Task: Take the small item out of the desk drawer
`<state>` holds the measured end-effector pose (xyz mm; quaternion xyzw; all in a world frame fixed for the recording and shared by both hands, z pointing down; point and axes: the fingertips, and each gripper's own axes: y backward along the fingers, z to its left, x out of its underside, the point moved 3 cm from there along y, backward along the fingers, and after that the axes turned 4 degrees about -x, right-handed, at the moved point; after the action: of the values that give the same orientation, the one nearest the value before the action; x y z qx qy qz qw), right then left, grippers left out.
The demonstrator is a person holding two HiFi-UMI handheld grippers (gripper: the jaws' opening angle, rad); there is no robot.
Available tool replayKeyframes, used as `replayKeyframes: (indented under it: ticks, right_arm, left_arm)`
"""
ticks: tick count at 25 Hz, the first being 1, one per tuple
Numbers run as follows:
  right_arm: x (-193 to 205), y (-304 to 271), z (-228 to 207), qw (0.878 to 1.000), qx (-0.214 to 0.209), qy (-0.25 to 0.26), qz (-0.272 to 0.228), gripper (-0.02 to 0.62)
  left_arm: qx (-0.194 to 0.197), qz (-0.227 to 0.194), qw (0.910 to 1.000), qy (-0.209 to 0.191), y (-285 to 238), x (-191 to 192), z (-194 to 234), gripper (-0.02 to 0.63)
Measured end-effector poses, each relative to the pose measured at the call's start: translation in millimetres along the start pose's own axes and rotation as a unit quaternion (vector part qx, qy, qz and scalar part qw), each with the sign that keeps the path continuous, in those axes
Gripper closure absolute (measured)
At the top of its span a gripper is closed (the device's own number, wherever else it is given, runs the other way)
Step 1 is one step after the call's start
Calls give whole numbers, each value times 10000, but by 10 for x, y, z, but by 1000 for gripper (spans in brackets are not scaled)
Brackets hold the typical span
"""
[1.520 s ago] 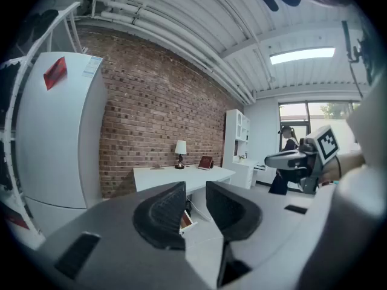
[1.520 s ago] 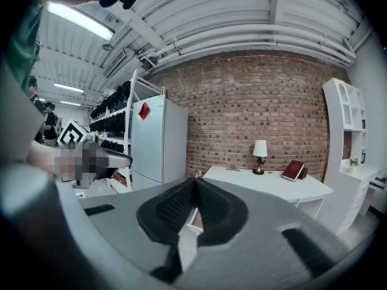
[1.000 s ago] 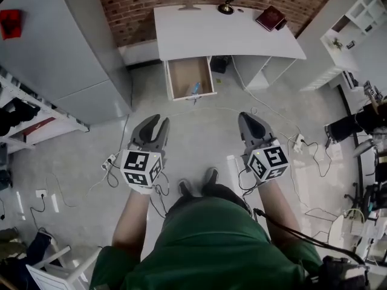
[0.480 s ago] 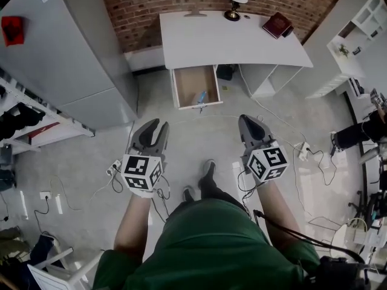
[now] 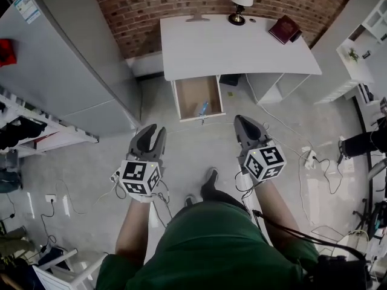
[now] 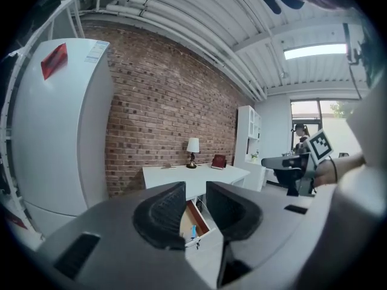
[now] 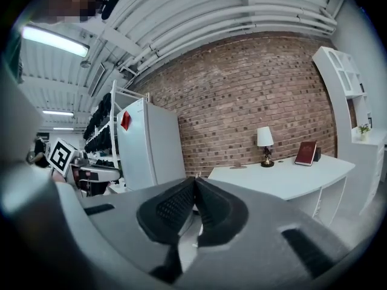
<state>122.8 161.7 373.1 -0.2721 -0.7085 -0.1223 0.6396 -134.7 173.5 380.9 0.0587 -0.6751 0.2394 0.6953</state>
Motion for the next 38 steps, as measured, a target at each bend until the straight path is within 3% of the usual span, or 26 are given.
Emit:
replayKeyframes:
  ticks: [14, 25, 30, 38]
  right_arm:
    - [214, -823, -1130, 9973, -301, -517, 423, 591]
    - [563, -1319, -1443, 9902, -512, -798, 1025, 547]
    - [695, -1512, -1513, 9872, -360, -966, 1219, 524]
    - [963, -1826, -1602, 9782, 141, -1319, 1597, 494]
  left_arm:
    - [-240, 388, 9989, -53, -1160, -139, -104, 508]
    - [-504, 703, 9962, 142, -1435, 37, 44, 508]
    - [-254, 822, 9961, 202, -1703, 132, 186, 508]
    - [477, 1222, 9912, 169, -2242, 388, 478, 508]
